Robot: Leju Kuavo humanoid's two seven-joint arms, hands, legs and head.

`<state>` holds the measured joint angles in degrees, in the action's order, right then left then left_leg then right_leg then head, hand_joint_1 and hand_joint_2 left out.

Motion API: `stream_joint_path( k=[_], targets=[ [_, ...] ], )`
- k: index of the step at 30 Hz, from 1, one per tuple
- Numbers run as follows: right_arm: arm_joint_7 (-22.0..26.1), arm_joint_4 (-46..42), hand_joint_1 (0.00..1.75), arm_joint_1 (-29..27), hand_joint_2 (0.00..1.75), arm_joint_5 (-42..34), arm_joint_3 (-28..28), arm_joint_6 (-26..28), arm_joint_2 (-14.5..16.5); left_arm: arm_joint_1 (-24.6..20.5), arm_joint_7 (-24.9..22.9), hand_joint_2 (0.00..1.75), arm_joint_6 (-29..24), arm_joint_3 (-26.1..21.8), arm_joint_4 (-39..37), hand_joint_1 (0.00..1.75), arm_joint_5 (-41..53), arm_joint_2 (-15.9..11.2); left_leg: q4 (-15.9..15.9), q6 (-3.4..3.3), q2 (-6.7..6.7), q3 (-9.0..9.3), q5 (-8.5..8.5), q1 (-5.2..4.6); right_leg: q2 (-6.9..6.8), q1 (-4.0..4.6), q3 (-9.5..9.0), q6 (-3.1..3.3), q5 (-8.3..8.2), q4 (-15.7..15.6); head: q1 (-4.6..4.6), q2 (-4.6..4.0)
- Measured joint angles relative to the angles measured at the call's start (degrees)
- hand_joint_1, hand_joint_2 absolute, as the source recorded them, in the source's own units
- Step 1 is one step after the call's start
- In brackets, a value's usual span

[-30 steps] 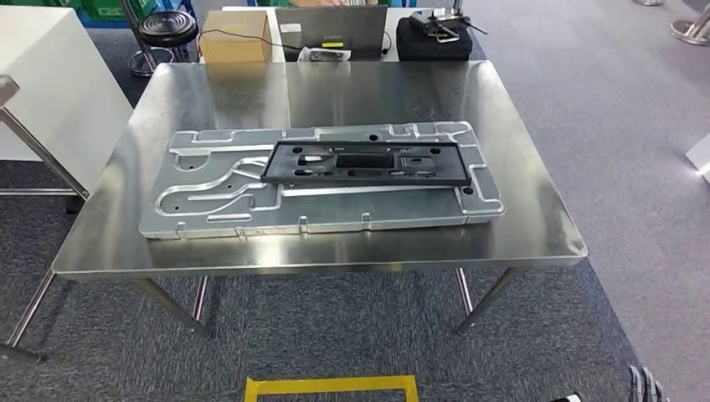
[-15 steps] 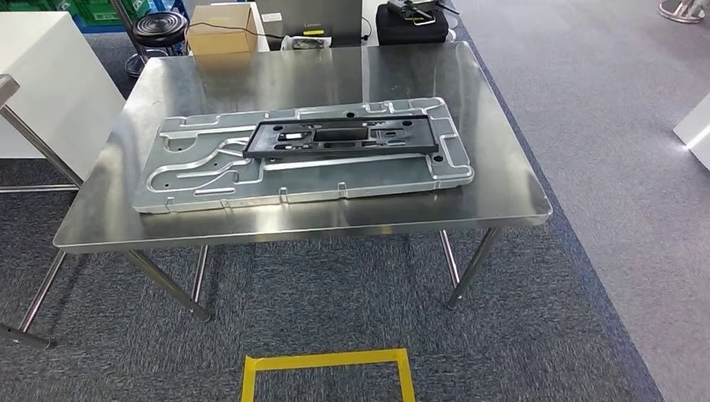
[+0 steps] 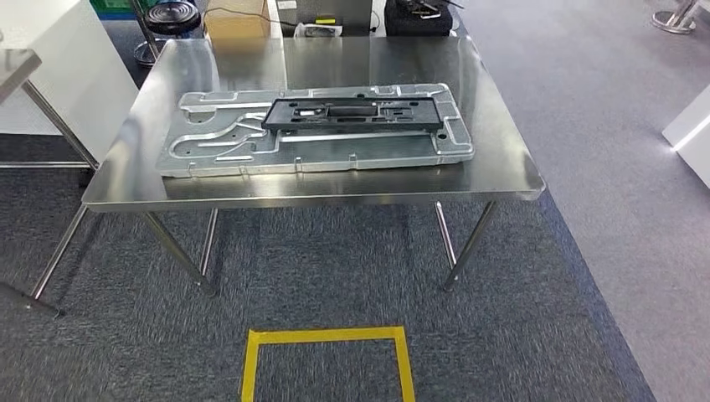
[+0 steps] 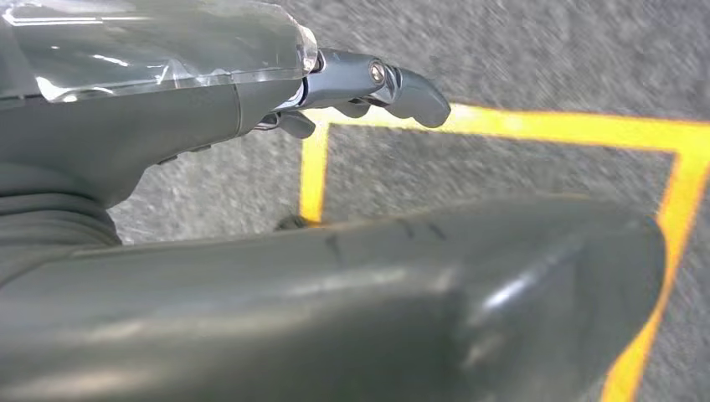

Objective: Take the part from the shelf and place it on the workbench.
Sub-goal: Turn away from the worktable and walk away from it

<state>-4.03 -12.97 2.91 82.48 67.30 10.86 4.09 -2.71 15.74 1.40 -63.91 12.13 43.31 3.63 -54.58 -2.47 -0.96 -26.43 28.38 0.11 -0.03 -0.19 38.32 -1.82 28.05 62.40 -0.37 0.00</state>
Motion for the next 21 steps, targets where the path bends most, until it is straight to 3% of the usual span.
stream_joint_path(
  k=[1,2,3,4,5,6,7,9,10,12,13,15,17,18,19,20,21],
  targets=[
    [-0.6,0.12,0.0,0.04,0.0,-0.01,0.0,-0.86,0.0,0.01,-0.37,0.0,0.14,0.07,0.0,0.0,0.21,-0.03,-0.05,-0.14,-0.01,-1.06,-0.79,-0.03,0.0,-0.14,0.75,-0.29,3.18,3.76,0.01,0.0],
    [-0.98,0.2,0.0,0.09,0.0,-0.03,0.0,-1.31,0.0,0.01,-0.73,0.0,0.27,0.13,0.0,0.0,0.42,-0.06,-0.16,-0.12,-0.01,-2.12,-1.57,-0.06,-0.01,-0.29,1.25,-0.53,5.12,7.47,0.01,0.0],
    [-1.19,0.26,0.0,0.15,0.0,-0.04,0.0,-1.55,0.0,0.01,-1.04,0.0,0.37,0.19,0.0,0.0,0.56,-0.08,-0.34,-0.03,-0.03,-3.2,-2.3,-0.08,-0.01,-0.4,1.21,-0.7,5.46,10.14,0.01,0.0],
    [-1.32,0.3,0.0,0.2,0.0,-0.05,0.0,-1.69,0.0,-0.01,-1.25,0.0,0.43,0.24,0.0,0.0,0.67,-0.09,-0.6,0.09,-0.06,-4.3,-2.98,-0.08,-0.02,-0.5,0.43,-0.82,4.48,11.28,0.0,0.0],
    [-1.38,0.31,0.0,0.24,0.0,-0.07,0.0,-1.74,0.0,-0.03,-1.36,0.0,0.46,0.28,0.0,0.0,0.72,-0.09,-0.92,0.23,-0.08,-5.37,-3.6,-0.06,-0.02,-0.58,-1.34,-0.83,2.72,10.4,-0.01,0.0],
    [-1.41,0.32,0.0,0.32,0.0,-0.14,0.0,-1.81,0.0,-0.07,-1.43,0.0,0.51,0.32,0.0,0.0,0.73,-0.09,-1.3,0.39,-0.09,-6.34,-4.17,-0.05,-0.02,-0.63,-4.21,-0.73,1.3,7.45,-0.01,0.0],
    [-1.48,0.32,0.0,0.45,0.0,-0.33,0.0,-1.99,-0.01,-0.11,-1.57,0.0,0.61,0.34,0.0,0.0,0.76,-0.08,-1.69,0.61,-0.06,-7.15,-4.66,-0.1,-0.01,-0.54,-7.91,-0.51,0.86,3.04,0.0,0.0],
    [-2.27,0.32,0.0,0.83,0.0,-0.91,0.07,-2.55,-0.01,-0.24,-2.25,0.0,1.12,0.38,0.0,0.0,0.98,-0.06,-2.31,1.2,-0.07,-8.16,-5.64,-0.21,0.01,-0.28,-13.95,0.18,2.43,-5.53,0.0,0.0],
    [-2.94,0.32,0.0,0.99,0.0,-1.14,0.11,-2.78,-0.01,-0.3,-2.75,0.0,1.44,0.39,0.0,0.0,1.15,-0.05,-2.41,1.55,-0.11,-8.45,-6.15,-0.22,0.01,-0.09,-15.21,0.56,3.21,-7.74,0.0,0.0],
    [-4.33,0.35,0.0,1.1,0.0,-1.28,0.19,-2.93,0.04,-0.34,-3.71,0.0,1.92,0.4,0.0,0.0,1.48,-0.05,-2.52,2.29,-0.11,-8.88,-6.88,-0.05,-0.12,-0.08,-14.78,1.39,2.85,-8.53,-0.01,0.0],
    [-4.86,0.38,0.0,1.08,0.0,-1.27,0.19,-2.93,0.07,-0.32,-4.15,0.0,2.09,0.4,0.0,0.0,1.63,-0.06,-3.15,2.62,0.03,-9.27,-5.97,0.06,-0.26,-0.13,-14.23,1.9,2.22,-8.55,0.0,0.0],
    [-5.82,0.43,0.0,1.07,0.0,-1.16,0.2,-2.99,0.11,-0.22,-5.28,0.0,2.47,0.42,0.0,0.0,2.13,0.0,-7.51,3.16,0.34,-10.76,-0.84,0.29,-0.55,-0.19,-12.7,2.7,0.69,-8.62,0.0,0.0],
    [-6.38,0.44,0.0,1.07,0.0,-1.07,0.2,-3.18,0.11,-0.19,-6.42,0.0,2.81,0.54,0.0,0.0,2.76,0.16,-14.91,3.58,0.42,-12.46,4.63,0.44,-0.6,0.0,-10.7,2.95,-0.83,-8.46,-0.01,0.0],
    [-6.45,0.45,0.0,1.06,0.0,-1.07,0.2,-3.3,0.11,-0.18,-6.8,0.0,2.9,0.65,0.0,0.0,3.02,0.24,-17.91,3.74,0.42,-12.69,5.41,0.5,-0.61,0.06,-9.58,2.91,-1.57,-8.27,-0.01,0.0],
    [-6.4,0.46,0.0,1.07,0.0,-1.06,0.2,-3.39,0.14,-0.18,-7.07,0.0,2.92,0.79,0.0,0.0,3.21,0.3,-19.39,3.83,0.42,-12.16,4.7,0.54,-0.62,0.07,-8.38,2.81,-2.27,-7.97,-0.01,0.0],
    [-6.23,0.46,0.0,1.07,0.0,-1.05,0.2,-3.44,0.17,-0.18,-7.22,0.0,2.9,0.93,0.0,0.0,3.37,0.34,-18.93,3.85,0.43,-10.67,3.04,0.56,-0.63,0.06,-7.14,2.66,-2.89,-7.54,-0.01,0.0],
    [-5.95,0.48,0.0,1.08,0.0,-1.05,0.2,-3.47,0.22,-0.22,-7.31,0.0,2.87,1.1,0.0,0.0,3.51,0.36,-16.54,3.78,0.44,-8.22,1.35,0.58,-0.63,0.02,-5.93,2.48,-3.44,-7.03,-0.01,0.0]
  ],
)
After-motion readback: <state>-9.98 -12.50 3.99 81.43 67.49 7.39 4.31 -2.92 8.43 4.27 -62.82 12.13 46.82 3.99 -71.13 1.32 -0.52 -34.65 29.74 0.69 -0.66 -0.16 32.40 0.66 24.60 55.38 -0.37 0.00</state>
